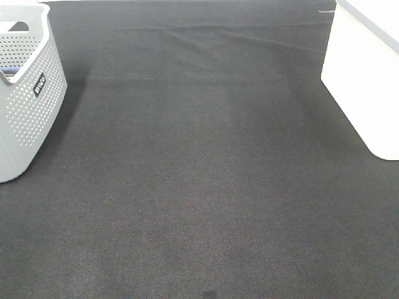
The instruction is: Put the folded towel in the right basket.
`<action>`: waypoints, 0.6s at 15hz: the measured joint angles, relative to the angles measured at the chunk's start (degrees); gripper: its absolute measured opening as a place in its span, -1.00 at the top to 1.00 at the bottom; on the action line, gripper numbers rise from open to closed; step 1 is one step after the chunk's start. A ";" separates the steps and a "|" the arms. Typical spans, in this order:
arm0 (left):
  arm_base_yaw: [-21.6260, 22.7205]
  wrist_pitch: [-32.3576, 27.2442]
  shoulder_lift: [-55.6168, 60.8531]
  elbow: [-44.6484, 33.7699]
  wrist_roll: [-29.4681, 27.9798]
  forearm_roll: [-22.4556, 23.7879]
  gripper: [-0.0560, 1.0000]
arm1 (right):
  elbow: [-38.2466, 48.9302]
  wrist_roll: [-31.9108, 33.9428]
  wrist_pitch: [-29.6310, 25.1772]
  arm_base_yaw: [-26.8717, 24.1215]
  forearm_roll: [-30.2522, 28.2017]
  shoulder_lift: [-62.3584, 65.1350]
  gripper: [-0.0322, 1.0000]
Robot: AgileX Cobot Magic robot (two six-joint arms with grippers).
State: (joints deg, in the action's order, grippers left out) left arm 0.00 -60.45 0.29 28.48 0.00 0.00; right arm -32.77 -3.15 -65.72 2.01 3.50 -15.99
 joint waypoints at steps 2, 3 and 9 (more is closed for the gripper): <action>0.00 0.00 0.00 0.00 0.00 0.00 -0.95 | 2.46 0.46 1.78 0.00 -0.11 7.79 -0.35; 0.00 0.00 0.00 0.00 0.00 0.00 -0.95 | 3.38 0.86 3.27 0.00 -0.11 11.17 -0.35; 0.00 0.00 0.00 0.00 0.00 0.00 -0.95 | 3.90 1.32 4.47 0.00 -0.52 16.39 -0.35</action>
State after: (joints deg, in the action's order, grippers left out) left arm 0.00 -60.45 0.29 28.48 0.00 0.00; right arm -28.88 -1.83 -61.25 2.01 2.98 0.40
